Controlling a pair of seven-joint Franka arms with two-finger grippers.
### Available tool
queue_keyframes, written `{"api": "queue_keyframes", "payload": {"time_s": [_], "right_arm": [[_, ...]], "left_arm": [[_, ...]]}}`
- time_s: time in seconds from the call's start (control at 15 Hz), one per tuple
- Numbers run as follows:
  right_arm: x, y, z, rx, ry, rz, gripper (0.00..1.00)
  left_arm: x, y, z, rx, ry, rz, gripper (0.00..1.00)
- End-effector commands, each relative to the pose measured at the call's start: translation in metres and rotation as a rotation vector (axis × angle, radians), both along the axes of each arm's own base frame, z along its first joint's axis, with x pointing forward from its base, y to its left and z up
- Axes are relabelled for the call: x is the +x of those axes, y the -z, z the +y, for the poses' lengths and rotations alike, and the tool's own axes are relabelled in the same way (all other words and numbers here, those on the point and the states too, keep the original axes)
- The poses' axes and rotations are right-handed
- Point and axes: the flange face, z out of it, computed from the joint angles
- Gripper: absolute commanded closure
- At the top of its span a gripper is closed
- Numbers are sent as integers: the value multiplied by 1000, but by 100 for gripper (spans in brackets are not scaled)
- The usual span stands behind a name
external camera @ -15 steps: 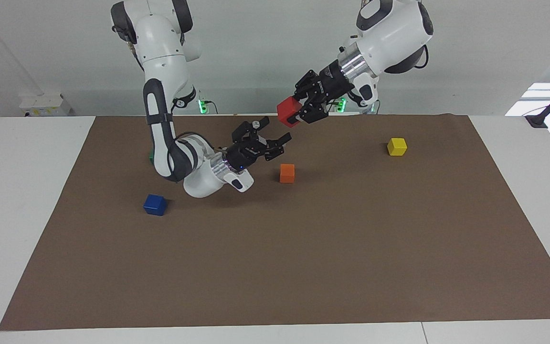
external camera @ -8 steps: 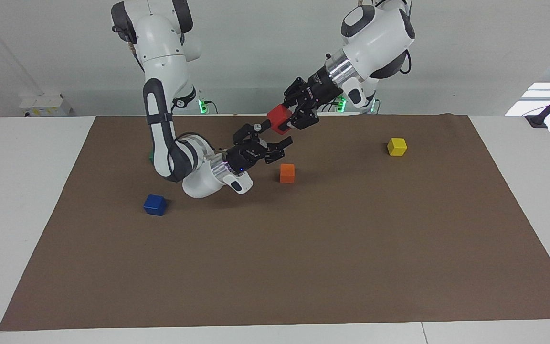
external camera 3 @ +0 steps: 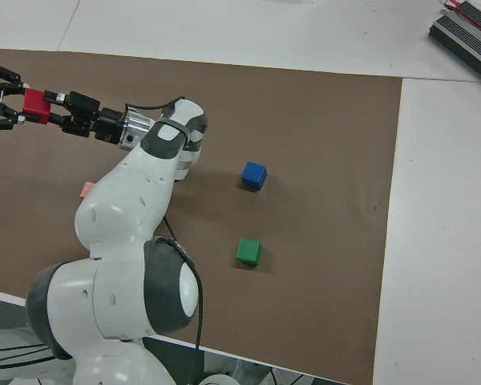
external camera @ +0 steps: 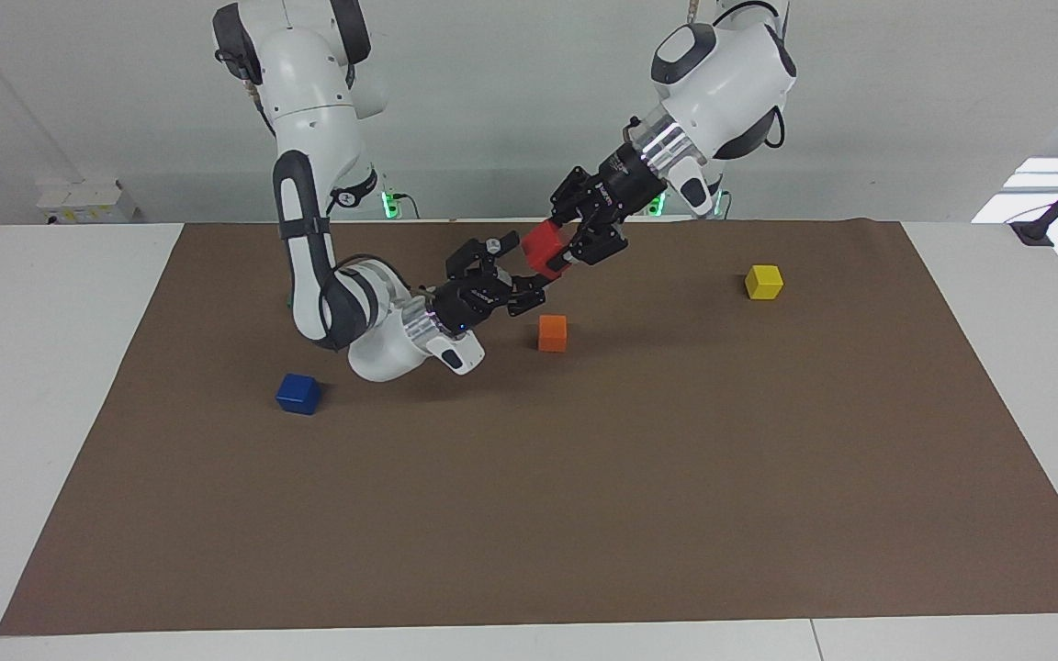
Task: Transfer red block to right arm and stack on blue block
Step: 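Grasp the red cube with the right gripper while the left gripper opens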
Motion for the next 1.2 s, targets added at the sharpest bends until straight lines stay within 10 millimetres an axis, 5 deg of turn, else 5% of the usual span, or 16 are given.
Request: {"api": "queue_keyframes", "payload": {"time_s": [0.0, 0.13, 0.2, 0.33, 0.8, 0.87, 0.93, 1.13], "right_arm": [[6, 2, -3, -23, 16, -12, 0], [8, 3, -4, -42, 30, -7, 11], [8, 3, -4, -43, 30, -5, 31], [11, 1, -4, -74, 44, 17, 100], [13, -11, -5, -90, 50, 30, 100], [13, -10, -4, -92, 50, 33, 100], [14, -9, -5, -98, 53, 40, 100], [18, -20, -13, -122, 49, 73, 100]], "left_arm": [[-12, 4, -3, -15, -24, 4, 100], [-12, 5, -3, -15, -25, 8, 100], [-12, 5, -3, -15, -25, 11, 100], [-12, 3, -2, -16, -27, 8, 100], [-12, 4, -1, -8, -24, 1, 100], [-9, 3, 3, -5, -29, 0, 32], [-8, 3, 4, -6, -30, 7, 0], [-8, -1, 14, -1, -21, 17, 0]]}}
